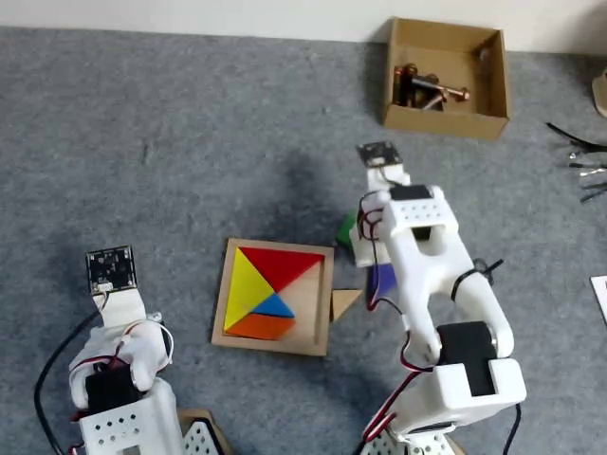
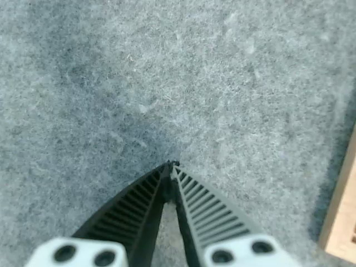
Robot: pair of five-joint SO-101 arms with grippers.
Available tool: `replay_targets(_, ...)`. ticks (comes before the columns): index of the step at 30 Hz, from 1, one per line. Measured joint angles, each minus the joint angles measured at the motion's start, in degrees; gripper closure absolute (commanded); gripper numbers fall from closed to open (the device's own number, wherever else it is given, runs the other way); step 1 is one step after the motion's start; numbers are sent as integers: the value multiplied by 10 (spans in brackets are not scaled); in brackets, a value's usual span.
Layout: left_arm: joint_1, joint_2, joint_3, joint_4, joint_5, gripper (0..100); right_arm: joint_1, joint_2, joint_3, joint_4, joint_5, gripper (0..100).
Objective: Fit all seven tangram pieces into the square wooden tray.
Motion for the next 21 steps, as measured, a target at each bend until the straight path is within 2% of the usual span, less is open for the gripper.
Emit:
replay_targets(4, 0, 0, 0, 0, 0, 995, -12, 0, -42, 79, -33, 724)
replay_targets(11, 0, 0, 0, 0, 0, 995, -33, -32, -49, 98, -50, 724)
replay_targets(16, 0, 0, 0, 0, 0, 995, -33, -143, 18, 90, -50, 724)
replay_targets(21, 0, 0, 0, 0, 0, 995, -33, -243, 149, 10, -50, 724)
